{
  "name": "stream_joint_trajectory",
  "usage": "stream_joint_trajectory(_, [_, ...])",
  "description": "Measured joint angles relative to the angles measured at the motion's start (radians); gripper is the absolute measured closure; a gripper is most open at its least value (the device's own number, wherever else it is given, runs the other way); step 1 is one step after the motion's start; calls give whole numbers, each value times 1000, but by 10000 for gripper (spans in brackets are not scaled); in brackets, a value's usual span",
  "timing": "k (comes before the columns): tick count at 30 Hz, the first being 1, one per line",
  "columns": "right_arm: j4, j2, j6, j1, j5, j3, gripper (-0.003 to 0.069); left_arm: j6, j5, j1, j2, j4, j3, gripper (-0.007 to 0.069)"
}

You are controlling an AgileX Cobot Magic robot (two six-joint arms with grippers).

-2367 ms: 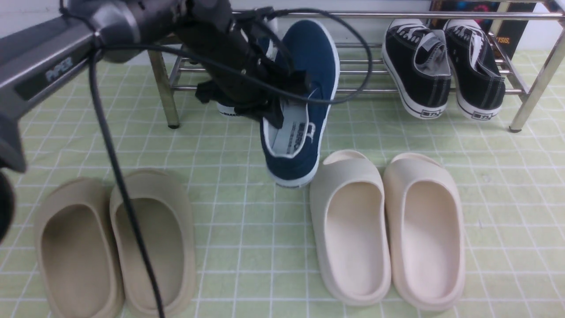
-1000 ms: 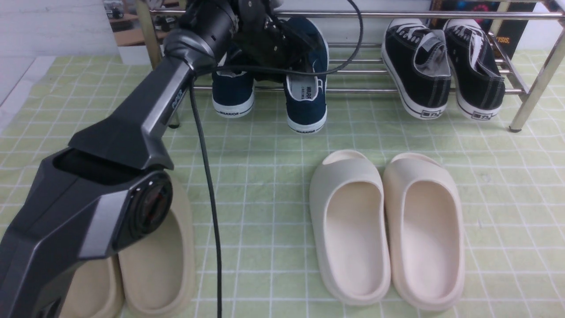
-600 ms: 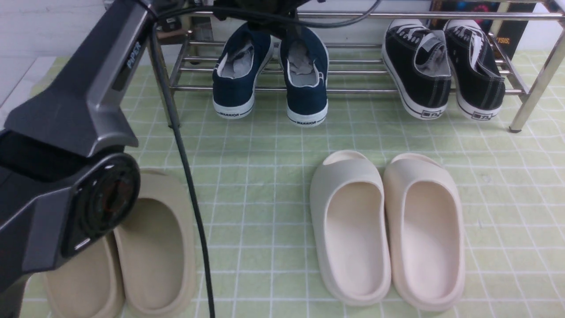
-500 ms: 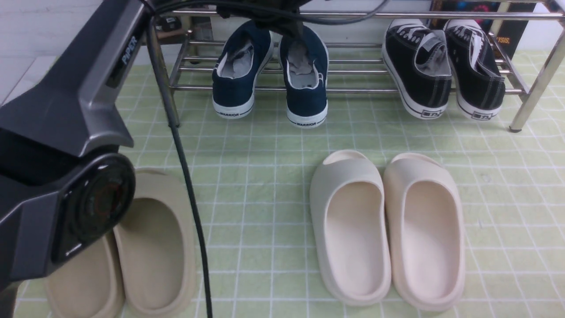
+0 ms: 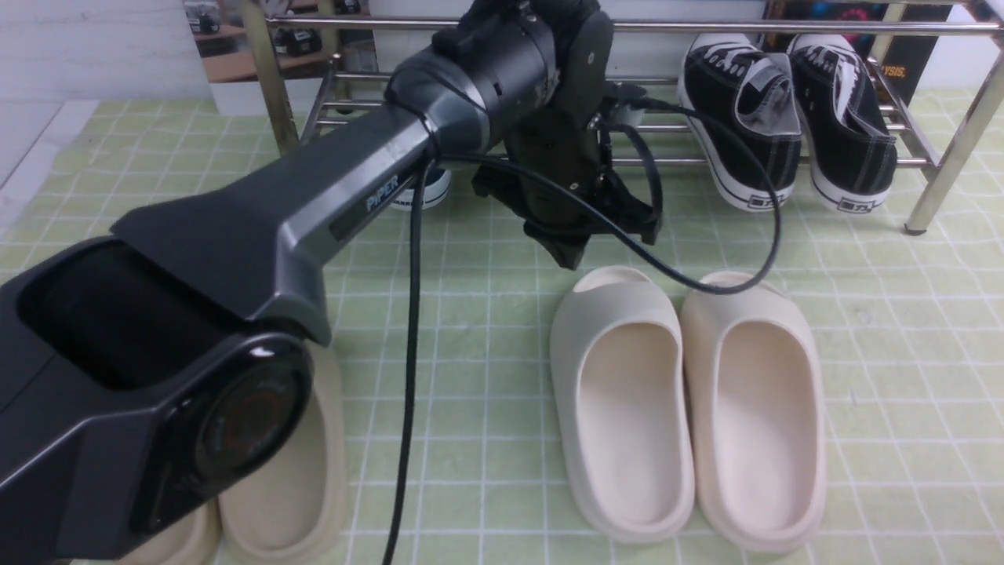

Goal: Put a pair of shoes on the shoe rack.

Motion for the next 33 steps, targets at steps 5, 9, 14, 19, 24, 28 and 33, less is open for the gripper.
stream_joint_trajectory(5, [0, 0, 0, 0, 0, 0, 419, -63, -117, 11, 17, 96, 3, 638])
stream_joint_trajectory(9, [0, 0, 0, 0, 0, 0, 419, -161, -193, 8, 16, 142, 3, 638])
stream_joint_trajectory(14, [0, 0, 0, 0, 0, 0, 419, -212, -224, 8, 16, 154, 3, 638])
stream_joint_trajectory(19, [0, 0, 0, 0, 0, 0, 419, -221, -212, 8, 10, 201, 3, 638])
stream_joint_trajectory(24, [0, 0, 0, 0, 0, 0, 419, -215, -147, 10, -47, 202, 5, 638])
stream_joint_trajectory(28, [0, 0, 0, 0, 0, 0, 419, -128, -10, 10, -125, 127, 5, 638])
stream_joint_trajectory(33, [0, 0, 0, 0, 0, 0, 419, -35, 94, 10, -229, 84, 9, 638])
